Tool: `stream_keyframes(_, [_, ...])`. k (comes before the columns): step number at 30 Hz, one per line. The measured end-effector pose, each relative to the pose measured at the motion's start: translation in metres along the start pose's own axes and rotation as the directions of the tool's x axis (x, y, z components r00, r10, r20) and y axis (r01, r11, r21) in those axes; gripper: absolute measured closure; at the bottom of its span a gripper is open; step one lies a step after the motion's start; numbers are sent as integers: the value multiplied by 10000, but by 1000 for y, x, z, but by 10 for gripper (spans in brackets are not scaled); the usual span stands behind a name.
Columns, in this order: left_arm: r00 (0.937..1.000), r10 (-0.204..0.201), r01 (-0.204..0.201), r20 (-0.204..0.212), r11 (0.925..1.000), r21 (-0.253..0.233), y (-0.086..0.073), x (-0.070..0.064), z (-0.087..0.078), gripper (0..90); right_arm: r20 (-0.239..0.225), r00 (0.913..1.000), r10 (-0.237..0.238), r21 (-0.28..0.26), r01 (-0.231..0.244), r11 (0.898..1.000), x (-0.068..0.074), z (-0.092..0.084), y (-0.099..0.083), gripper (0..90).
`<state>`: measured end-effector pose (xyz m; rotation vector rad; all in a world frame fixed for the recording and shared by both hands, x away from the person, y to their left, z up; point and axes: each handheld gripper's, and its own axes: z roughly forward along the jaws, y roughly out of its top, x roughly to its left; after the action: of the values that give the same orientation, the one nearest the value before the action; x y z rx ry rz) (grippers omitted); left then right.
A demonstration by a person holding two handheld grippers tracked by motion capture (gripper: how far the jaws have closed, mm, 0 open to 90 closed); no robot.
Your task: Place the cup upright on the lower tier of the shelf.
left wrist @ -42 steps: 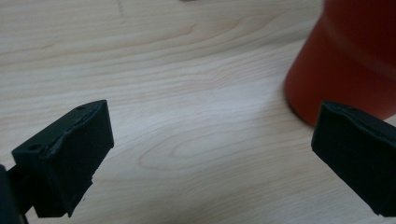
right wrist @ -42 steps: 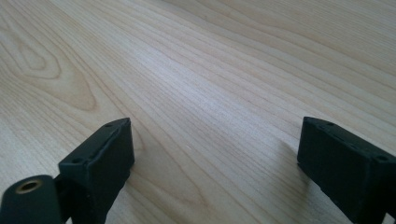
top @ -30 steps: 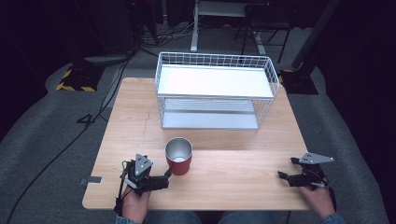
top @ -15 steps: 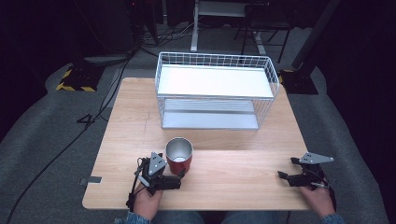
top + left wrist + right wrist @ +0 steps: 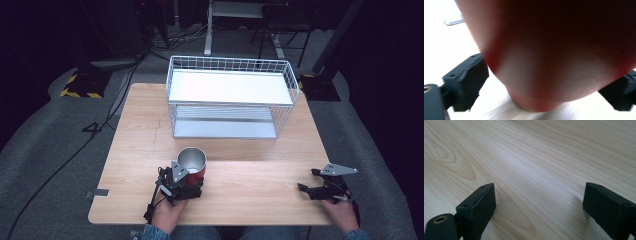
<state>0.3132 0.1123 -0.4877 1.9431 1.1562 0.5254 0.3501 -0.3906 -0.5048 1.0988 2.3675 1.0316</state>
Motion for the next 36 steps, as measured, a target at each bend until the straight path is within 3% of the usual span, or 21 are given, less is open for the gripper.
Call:
stream_keyframes(1, [10000, 21, -21, 45, 10000, -9, 0, -1, 1, 105, -1, 10000, 2, -2, -2, 10000, 0, 0, 0, 115])
stream_keyframes(3, [9996, 13, -15, -292, 10000, -59, -1, -3, 2, 91, -4, 10000, -3, -2, 3, 10000, 0, 0, 0, 115])
stream_keyframes(4, [9997, -20, 21, -231, 10000, 28, -1, -3, 3, 60, -4, 10000, -1, -6, 1, 10000, 0, 0, 0, 115])
stream_keyframes(6, [10000, -4, 4, 0, 10000, 43, -1, -3, 3, 93, -2, 10000, -5, -8, 5, 10000, 0, 0, 0, 116])
stream_keyframes(7, [10000, -24, 24, -22, 10000, 43, -1, -3, 3, 151, -4, 10000, 0, -6, 0, 10000, 0, 0, 0, 115])
stream_keyframes(9, [9999, -96, 97, 107, 9999, -103, -1, -2, 4, 144, -18, 10000, -1, -14, 1, 10000, 0, 0, 0, 116])
stream_keyframes(16, [9999, -94, 92, -47, 9988, -486, -5, -3, 5, 168, -14, 10000, 9, -16, -9, 10000, 0, 0, 0, 119])
stream_keyframes(32, [9998, -33, 23, -188, 9988, -497, -7, -3, 4, 177, 11, 10000, -1, -35, 1, 10000, 0, 0, 0, 123])
stream_keyframes(36, [10000, -46, 44, -37, 9991, -419, -5, -4, 2, 177, 28, 10000, -4, -29, 4, 10000, 0, 0, 0, 123])
